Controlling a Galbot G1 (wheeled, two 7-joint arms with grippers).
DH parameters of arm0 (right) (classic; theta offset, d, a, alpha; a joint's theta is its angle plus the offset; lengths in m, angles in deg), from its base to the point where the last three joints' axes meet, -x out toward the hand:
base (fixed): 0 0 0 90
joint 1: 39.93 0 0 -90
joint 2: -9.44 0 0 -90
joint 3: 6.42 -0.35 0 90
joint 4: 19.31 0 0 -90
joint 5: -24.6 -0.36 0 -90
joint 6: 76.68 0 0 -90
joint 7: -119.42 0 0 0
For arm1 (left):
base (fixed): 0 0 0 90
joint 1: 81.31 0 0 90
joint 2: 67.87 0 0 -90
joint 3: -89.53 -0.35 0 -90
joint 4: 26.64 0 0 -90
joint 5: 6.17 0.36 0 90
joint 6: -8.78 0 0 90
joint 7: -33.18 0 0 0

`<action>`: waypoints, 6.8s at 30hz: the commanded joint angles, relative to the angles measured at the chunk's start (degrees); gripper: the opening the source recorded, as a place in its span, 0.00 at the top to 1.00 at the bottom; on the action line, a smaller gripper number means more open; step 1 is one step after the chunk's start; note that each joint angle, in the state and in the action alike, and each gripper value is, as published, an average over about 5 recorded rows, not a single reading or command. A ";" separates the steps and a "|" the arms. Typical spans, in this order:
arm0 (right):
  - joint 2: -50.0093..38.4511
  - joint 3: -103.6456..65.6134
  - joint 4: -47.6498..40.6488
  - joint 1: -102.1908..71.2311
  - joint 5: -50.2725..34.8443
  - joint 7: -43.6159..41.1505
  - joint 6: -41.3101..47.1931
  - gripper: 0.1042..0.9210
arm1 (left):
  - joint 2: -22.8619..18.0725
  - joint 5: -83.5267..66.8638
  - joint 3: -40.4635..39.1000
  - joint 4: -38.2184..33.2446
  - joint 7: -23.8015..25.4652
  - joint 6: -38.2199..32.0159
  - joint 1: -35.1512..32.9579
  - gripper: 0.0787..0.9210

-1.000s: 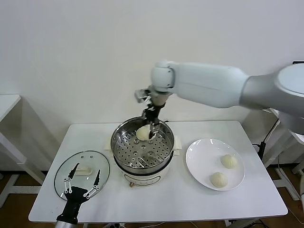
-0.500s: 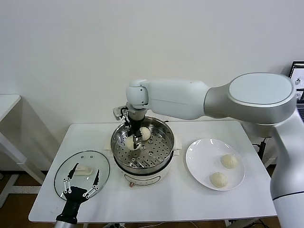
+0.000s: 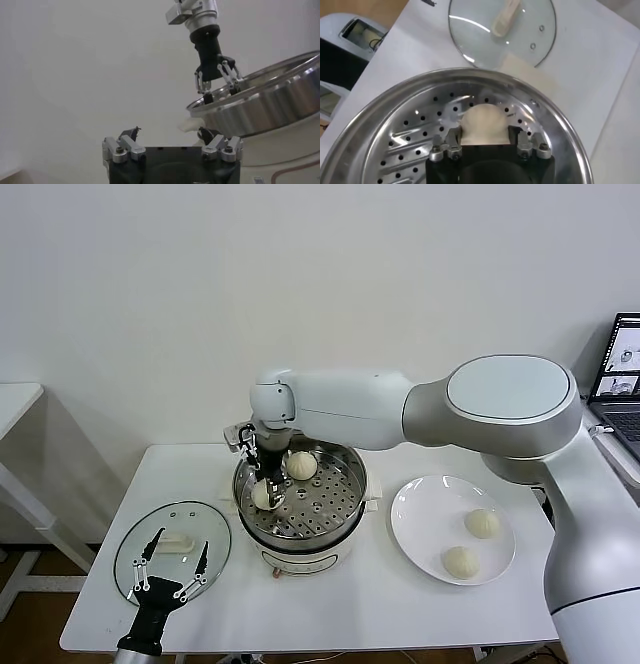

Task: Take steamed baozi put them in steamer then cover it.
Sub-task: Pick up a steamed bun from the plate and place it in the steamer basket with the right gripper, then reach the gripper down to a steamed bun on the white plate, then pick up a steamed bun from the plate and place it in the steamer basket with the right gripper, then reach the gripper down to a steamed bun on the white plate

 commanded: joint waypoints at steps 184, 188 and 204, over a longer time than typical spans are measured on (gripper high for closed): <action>-45.83 -21.96 -7.08 -7.04 22.00 -15.82 -15.01 0.12 | 0.57 2.19 0.42 -0.38 -0.94 0.29 -0.46 0.12; -48.36 -20.94 -6.59 -12.08 22.35 -14.36 -14.58 0.12 | 0.53 2.20 0.44 -0.38 -0.94 0.37 -0.50 0.12; -48.40 -21.15 -7.10 -21.98 27.52 -9.08 -14.99 0.12 | 0.26 2.42 0.89 -0.64 -0.99 0.51 -1.06 0.12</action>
